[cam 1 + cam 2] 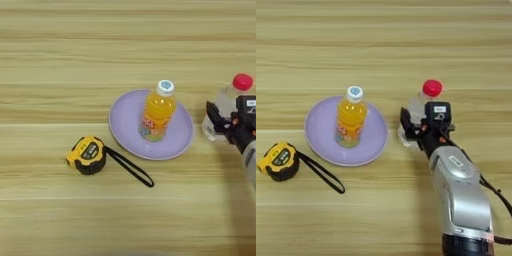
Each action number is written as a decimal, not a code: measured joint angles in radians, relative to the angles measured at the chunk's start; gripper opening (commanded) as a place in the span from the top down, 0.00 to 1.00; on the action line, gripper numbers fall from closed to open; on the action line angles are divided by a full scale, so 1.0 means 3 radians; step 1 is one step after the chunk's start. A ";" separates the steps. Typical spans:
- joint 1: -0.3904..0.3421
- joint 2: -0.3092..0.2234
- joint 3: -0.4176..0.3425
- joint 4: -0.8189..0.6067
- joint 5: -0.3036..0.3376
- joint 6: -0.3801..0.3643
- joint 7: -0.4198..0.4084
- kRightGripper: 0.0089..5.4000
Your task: Move the objects on the table
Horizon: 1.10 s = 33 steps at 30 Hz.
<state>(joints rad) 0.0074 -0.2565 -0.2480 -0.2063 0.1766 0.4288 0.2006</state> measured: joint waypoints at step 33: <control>0.0120 0.0076 -0.0016 0.0014 0.0016 0.0005 -0.0020 0.00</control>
<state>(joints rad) 0.0433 -0.2336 -0.2529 -0.2021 0.1815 0.4304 0.1945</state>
